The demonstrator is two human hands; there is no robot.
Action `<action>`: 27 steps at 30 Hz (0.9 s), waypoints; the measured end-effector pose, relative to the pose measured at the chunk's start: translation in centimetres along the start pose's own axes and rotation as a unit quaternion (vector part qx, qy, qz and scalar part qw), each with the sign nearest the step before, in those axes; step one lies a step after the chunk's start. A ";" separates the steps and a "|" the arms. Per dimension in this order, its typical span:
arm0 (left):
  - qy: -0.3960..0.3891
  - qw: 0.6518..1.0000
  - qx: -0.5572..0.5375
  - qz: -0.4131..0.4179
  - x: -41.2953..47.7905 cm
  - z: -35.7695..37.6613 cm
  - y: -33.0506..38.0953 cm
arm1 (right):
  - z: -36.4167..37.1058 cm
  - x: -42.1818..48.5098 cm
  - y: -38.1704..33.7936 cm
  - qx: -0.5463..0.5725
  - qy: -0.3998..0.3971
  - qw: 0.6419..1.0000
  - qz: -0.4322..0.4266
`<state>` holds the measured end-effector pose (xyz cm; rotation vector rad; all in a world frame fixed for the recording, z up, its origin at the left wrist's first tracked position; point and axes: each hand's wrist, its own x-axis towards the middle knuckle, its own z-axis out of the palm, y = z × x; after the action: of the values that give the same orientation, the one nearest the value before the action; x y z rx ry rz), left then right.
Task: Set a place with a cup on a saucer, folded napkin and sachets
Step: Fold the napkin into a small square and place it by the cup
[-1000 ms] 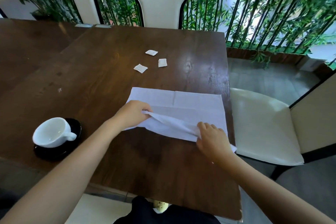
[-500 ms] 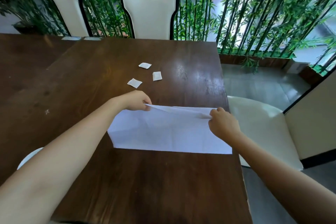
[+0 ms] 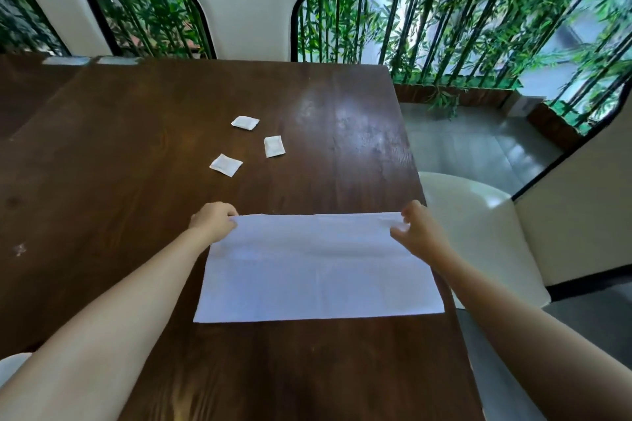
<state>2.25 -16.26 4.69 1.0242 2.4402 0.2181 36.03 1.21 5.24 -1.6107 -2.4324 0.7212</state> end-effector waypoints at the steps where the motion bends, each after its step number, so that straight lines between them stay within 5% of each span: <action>1: 0.010 1.000 -0.014 -0.012 0.4 0.4 -0.4 | 0.3 0.5 0.0 0.011 0.007 1.000 0.008; 14: 0.165 0.966 -0.152 -0.125 2.1 4.3 -3.3 | 3.4 3.8 1.8 0.080 0.073 0.986 0.129; 27: 0.182 0.959 -0.169 -0.139 2.2 4.2 -3.7 | 6.6 0.9 2.6 -0.136 0.062 0.988 0.035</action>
<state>0.68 -17.52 -0.98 0.5193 2.7044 0.7551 35.42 0.74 -1.88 -1.7836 -2.4793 0.2951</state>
